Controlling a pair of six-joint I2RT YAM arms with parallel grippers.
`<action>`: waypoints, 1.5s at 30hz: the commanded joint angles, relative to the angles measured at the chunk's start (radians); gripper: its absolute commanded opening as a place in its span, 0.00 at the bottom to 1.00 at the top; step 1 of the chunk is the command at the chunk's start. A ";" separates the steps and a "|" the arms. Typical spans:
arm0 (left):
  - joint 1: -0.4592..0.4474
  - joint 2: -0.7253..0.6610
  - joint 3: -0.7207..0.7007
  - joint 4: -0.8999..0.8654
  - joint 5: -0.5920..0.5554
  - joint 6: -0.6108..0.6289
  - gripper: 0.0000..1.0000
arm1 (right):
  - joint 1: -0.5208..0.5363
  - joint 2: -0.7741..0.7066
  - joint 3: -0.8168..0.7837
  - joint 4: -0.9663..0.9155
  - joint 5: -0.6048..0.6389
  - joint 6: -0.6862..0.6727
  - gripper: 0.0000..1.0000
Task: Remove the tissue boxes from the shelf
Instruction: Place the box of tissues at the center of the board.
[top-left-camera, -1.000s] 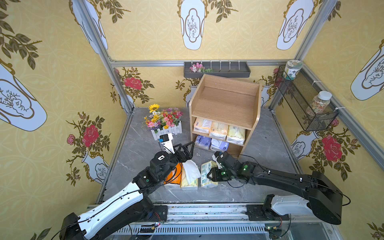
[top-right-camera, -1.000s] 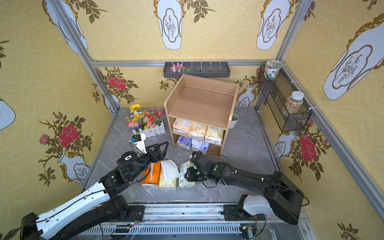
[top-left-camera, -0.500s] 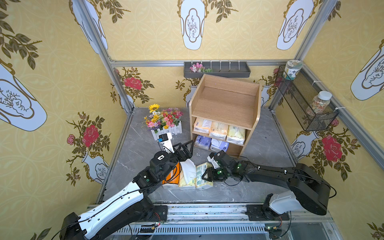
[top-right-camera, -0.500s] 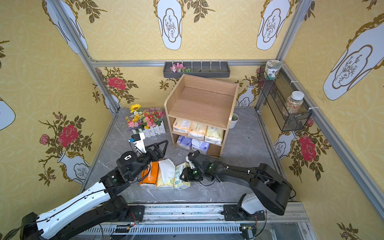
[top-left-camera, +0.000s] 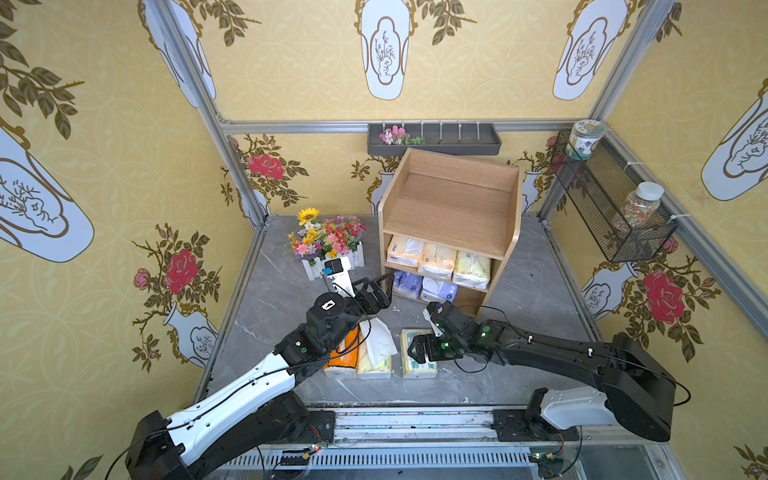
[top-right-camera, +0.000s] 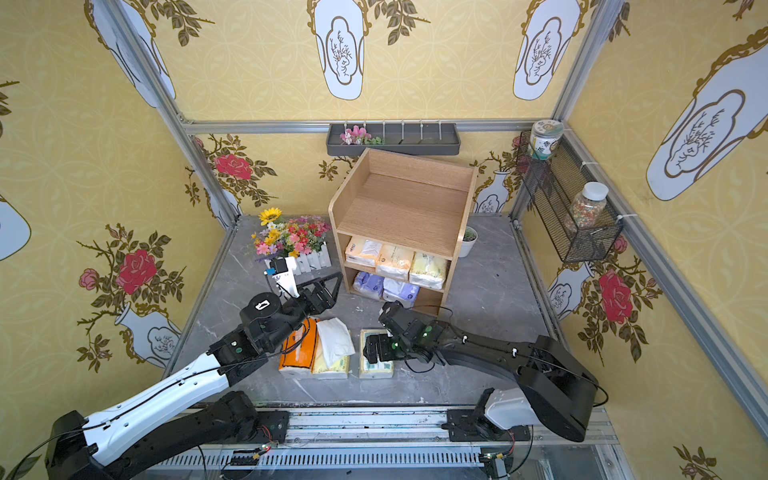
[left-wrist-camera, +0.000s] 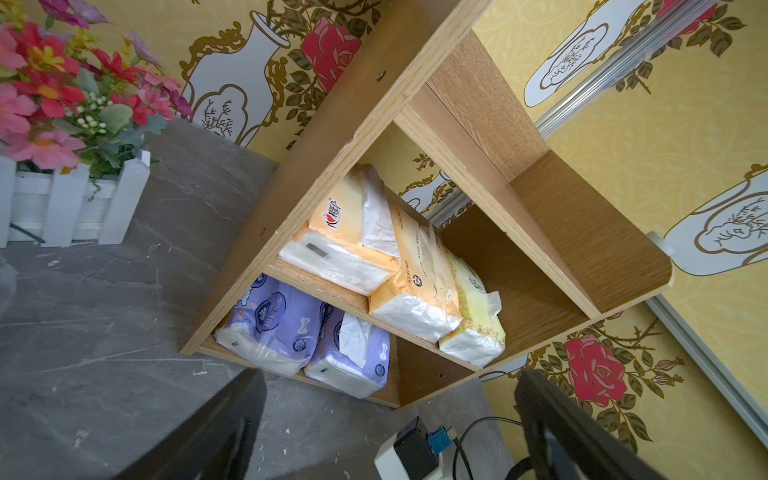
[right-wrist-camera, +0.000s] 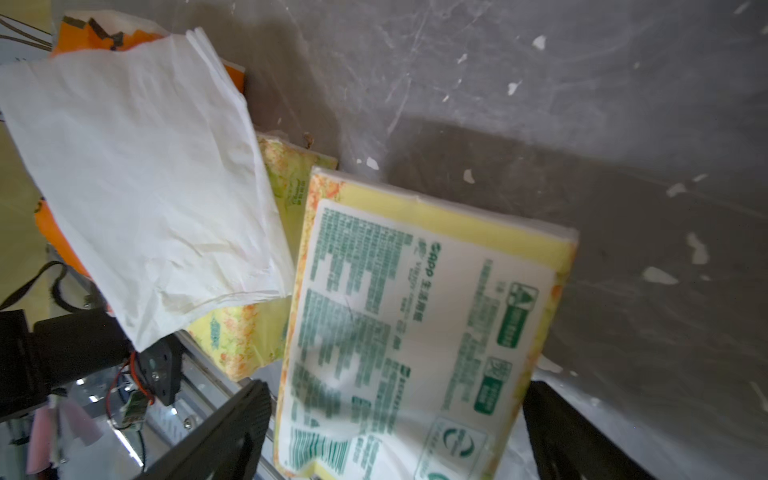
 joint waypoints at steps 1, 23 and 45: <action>0.001 0.007 0.007 0.042 0.016 0.015 1.00 | 0.018 -0.020 0.015 -0.089 0.121 -0.032 0.99; 0.004 -0.031 -0.016 0.047 0.030 0.007 0.99 | 0.139 0.177 0.104 0.112 0.058 0.014 0.85; 0.006 -0.001 0.007 0.075 0.066 0.007 0.97 | 0.138 -0.468 0.134 -0.326 0.460 -0.017 0.88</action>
